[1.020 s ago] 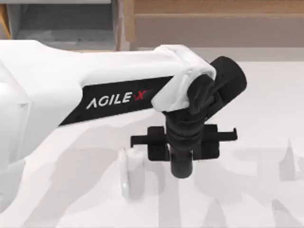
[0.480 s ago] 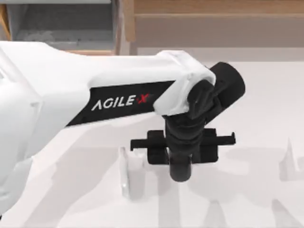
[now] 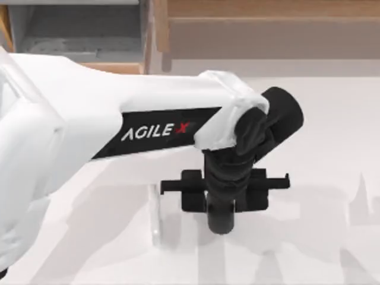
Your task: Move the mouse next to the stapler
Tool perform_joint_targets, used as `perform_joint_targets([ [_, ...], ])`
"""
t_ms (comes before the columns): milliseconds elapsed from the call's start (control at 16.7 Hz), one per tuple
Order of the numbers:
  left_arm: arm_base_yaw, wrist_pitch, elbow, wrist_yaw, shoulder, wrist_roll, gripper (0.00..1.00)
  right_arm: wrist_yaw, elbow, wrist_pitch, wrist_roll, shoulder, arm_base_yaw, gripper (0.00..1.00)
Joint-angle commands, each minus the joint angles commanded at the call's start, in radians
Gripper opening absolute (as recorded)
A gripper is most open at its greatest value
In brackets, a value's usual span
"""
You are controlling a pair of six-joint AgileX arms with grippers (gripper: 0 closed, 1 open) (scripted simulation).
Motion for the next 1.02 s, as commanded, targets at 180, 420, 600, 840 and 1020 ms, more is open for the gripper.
perform_joint_targets([
  [180, 0.0, 0.0, 0.0, 0.0, 0.0, 0.0, 0.38, 0.0, 0.0, 0.0, 0.0, 0.0, 0.0, 1.0],
  [420, 0.0, 0.0, 0.0, 0.0, 0.0, 0.0, 0.68, 0.0, 0.0, 0.0, 0.0, 0.0, 0.0, 1.0],
  [600, 0.0, 0.0, 0.0, 0.0, 0.0, 0.0, 0.9, 0.0, 0.0, 0.0, 0.0, 0.0, 0.0, 1.0],
  [840, 0.0, 0.0, 0.0, 0.0, 0.0, 0.0, 1.0, 0.0, 0.0, 0.0, 0.0, 0.0, 0.0, 1.0],
  [1020, 0.0, 0.0, 0.0, 0.0, 0.0, 0.0, 1.0, 0.0, 0.0, 0.0, 0.0, 0.0, 0.0, 1.0],
])
